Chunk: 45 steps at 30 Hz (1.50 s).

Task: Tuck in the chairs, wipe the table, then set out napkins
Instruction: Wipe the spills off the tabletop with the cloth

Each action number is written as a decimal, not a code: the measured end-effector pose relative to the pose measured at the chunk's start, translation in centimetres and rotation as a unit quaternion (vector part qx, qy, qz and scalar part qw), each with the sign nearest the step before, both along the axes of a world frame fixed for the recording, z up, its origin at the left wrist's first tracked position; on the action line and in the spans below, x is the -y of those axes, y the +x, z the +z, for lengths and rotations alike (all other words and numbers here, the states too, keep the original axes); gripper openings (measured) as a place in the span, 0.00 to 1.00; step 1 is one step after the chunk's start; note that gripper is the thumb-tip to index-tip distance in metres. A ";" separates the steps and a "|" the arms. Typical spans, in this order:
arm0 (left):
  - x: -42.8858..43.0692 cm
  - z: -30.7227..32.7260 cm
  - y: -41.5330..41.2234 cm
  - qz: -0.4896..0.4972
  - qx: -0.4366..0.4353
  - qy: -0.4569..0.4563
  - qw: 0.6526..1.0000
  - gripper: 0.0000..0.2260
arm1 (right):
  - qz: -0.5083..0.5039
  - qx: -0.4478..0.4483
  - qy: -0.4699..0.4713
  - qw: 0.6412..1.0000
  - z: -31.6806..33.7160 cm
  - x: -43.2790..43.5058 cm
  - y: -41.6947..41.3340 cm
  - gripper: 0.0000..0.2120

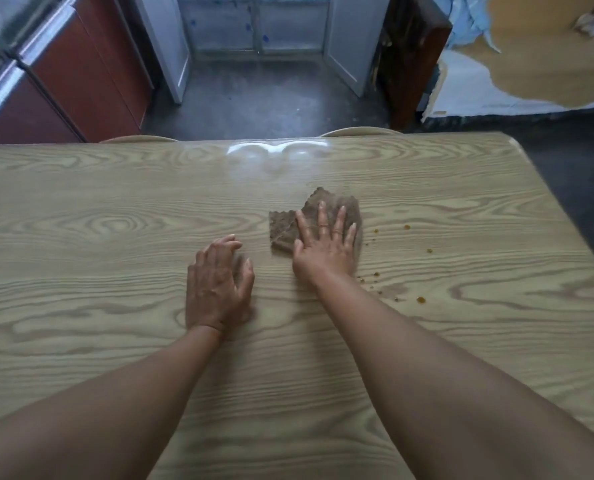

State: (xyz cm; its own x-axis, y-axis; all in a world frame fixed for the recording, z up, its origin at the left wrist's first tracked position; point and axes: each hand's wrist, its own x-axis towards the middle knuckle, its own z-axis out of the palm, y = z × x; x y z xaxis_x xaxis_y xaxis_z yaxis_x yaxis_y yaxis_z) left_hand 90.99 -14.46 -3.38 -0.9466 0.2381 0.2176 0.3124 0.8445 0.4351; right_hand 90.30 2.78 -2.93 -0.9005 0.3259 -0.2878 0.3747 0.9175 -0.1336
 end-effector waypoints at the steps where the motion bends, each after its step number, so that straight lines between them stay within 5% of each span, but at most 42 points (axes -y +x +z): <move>1: 0.0 0.0 0.0 -0.002 -0.001 0.000 1.000 0.21 | 0.015 -0.001 -0.001 1.000 0.0 0.1 1.0 0.28; 11: 0.2 0.7 1.2 -0.014 0.012 0.019 1.000 0.24 | 0.150 0.003 -0.013 0.989 0.2 0.4 9.9 0.29; 19: -6.5 1.0 5.8 -0.018 0.077 0.160 0.984 0.19 | 0.148 0.007 0.026 0.989 0.0 0.8 12.4 0.29; 34: -7.9 -0.4 6.0 -0.033 0.032 0.049 0.998 0.14 | 0.003 0.045 0.005 0.999 1.0 -7.3 0.6 0.27; 45: -7.8 -0.5 5.9 -0.040 0.024 0.032 0.998 0.14 | -0.013 0.005 0.004 1.000 0.3 -6.3 8.1 0.28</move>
State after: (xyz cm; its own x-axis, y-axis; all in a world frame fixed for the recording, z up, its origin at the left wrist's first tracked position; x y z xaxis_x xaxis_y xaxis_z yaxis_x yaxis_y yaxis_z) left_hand 96.92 -6.62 -3.88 -0.9350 0.3002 0.1887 0.3546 0.7882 0.5030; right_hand 98.37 9.07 -2.59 -0.8893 0.3509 -0.2932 0.3990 0.9087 -0.1228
